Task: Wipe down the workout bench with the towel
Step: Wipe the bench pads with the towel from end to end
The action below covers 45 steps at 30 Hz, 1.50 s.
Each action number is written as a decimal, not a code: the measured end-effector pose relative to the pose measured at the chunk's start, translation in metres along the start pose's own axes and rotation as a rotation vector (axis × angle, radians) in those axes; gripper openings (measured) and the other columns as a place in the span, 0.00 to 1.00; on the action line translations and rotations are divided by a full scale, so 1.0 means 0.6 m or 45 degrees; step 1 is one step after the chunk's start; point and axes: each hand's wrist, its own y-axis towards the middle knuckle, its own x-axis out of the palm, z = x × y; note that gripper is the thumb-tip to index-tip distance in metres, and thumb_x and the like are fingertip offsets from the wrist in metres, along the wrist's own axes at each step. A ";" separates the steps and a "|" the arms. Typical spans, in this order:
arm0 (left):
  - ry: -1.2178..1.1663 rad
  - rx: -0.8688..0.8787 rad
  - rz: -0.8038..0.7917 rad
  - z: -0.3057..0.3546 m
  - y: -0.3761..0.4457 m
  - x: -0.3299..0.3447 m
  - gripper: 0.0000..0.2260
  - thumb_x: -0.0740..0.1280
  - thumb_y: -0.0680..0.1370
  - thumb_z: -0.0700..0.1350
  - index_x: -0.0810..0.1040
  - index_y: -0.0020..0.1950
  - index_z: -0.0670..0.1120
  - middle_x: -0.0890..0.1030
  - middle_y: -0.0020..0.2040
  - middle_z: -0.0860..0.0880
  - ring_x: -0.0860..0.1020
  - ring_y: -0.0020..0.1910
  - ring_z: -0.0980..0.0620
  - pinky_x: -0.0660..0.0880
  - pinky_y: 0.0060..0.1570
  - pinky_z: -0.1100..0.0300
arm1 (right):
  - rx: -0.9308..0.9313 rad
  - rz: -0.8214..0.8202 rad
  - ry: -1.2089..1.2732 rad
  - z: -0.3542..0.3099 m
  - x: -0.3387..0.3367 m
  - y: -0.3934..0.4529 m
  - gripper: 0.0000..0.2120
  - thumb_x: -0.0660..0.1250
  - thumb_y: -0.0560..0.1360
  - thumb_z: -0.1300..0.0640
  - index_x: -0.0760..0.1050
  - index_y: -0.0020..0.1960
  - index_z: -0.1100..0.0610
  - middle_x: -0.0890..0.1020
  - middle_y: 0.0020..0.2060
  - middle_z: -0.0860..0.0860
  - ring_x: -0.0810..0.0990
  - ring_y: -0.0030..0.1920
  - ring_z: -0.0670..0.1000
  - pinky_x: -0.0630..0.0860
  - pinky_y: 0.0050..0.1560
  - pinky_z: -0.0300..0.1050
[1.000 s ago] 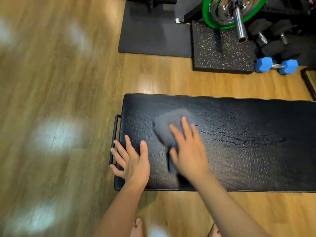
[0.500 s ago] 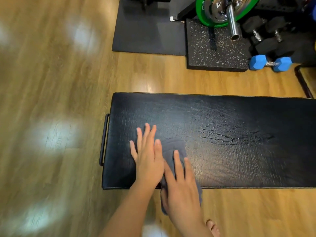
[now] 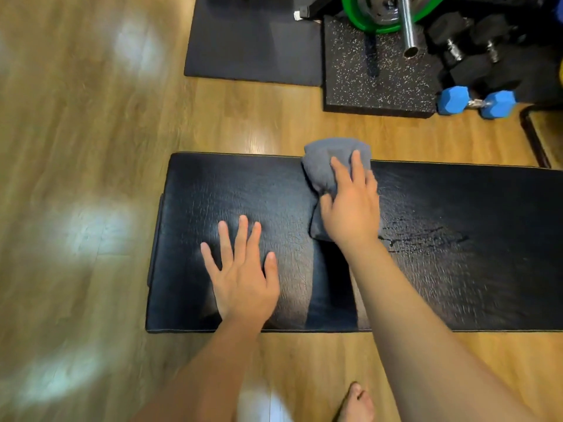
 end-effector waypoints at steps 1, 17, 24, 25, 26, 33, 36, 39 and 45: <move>0.010 -0.005 0.002 0.000 0.000 0.001 0.26 0.50 0.81 0.56 0.58 0.79 0.53 0.53 0.82 0.52 0.44 0.81 0.45 0.45 0.76 0.35 | -0.039 0.014 0.000 -0.001 0.001 -0.029 0.32 0.65 0.73 0.55 0.62 0.76 0.49 0.54 0.79 0.53 0.58 0.75 0.65 0.61 0.72 0.60; 0.090 -0.037 0.015 0.008 -0.001 0.001 0.25 0.51 0.81 0.54 0.59 0.78 0.54 0.56 0.81 0.52 0.47 0.81 0.46 0.47 0.76 0.36 | -0.096 -0.044 -0.025 0.085 -0.027 -0.036 0.32 0.66 0.73 0.55 0.63 0.76 0.50 0.56 0.79 0.55 0.59 0.74 0.67 0.61 0.73 0.59; 0.096 -0.036 0.091 0.009 -0.004 0.006 0.25 0.50 0.80 0.55 0.63 0.77 0.53 0.59 0.80 0.52 0.50 0.81 0.46 0.50 0.75 0.36 | -0.141 0.032 -0.001 0.080 -0.025 -0.053 0.32 0.67 0.71 0.56 0.65 0.75 0.49 0.58 0.78 0.55 0.61 0.73 0.66 0.65 0.70 0.60; 0.090 -0.035 0.097 0.010 -0.003 0.005 0.25 0.51 0.80 0.55 0.63 0.77 0.52 0.60 0.80 0.52 0.51 0.81 0.46 0.51 0.75 0.36 | -0.172 0.007 0.001 0.080 -0.019 -0.100 0.33 0.68 0.71 0.55 0.65 0.75 0.49 0.58 0.78 0.55 0.61 0.73 0.66 0.65 0.70 0.60; 0.083 -0.035 0.100 0.011 -0.002 0.005 0.25 0.52 0.80 0.54 0.64 0.77 0.52 0.60 0.80 0.52 0.51 0.81 0.46 0.50 0.75 0.36 | -0.206 -0.034 -0.015 0.080 -0.012 -0.149 0.34 0.69 0.70 0.55 0.65 0.75 0.49 0.58 0.78 0.55 0.62 0.73 0.67 0.65 0.70 0.60; 0.043 -0.045 0.131 0.013 -0.005 0.009 0.25 0.53 0.80 0.53 0.64 0.77 0.51 0.60 0.80 0.52 0.50 0.81 0.47 0.49 0.76 0.37 | -0.472 -0.274 -0.054 0.125 -0.020 -0.257 0.38 0.72 0.67 0.52 0.65 0.74 0.48 0.62 0.77 0.55 0.65 0.72 0.66 0.72 0.65 0.59; 0.070 -0.053 0.102 0.018 -0.005 0.012 0.25 0.52 0.80 0.54 0.64 0.77 0.50 0.61 0.80 0.51 0.50 0.81 0.47 0.48 0.76 0.37 | -0.335 -0.155 -0.042 0.152 -0.039 -0.130 0.33 0.68 0.72 0.53 0.62 0.76 0.49 0.57 0.78 0.55 0.60 0.74 0.66 0.66 0.70 0.60; 0.057 -0.109 0.086 0.025 0.001 0.002 0.24 0.54 0.79 0.52 0.67 0.75 0.48 0.63 0.79 0.48 0.53 0.80 0.45 0.49 0.75 0.34 | -0.096 -0.085 -0.017 0.177 -0.067 0.020 0.31 0.64 0.75 0.54 0.60 0.77 0.48 0.53 0.79 0.54 0.57 0.74 0.66 0.61 0.72 0.60; -0.506 0.027 -0.067 0.205 0.006 -0.011 0.22 0.54 0.83 0.51 0.62 0.78 0.50 0.54 0.81 0.50 0.44 0.81 0.50 0.36 0.77 0.45 | -0.147 -0.038 -0.022 0.174 -0.061 -0.071 0.33 0.66 0.73 0.56 0.61 0.76 0.49 0.54 0.79 0.54 0.59 0.74 0.66 0.61 0.73 0.59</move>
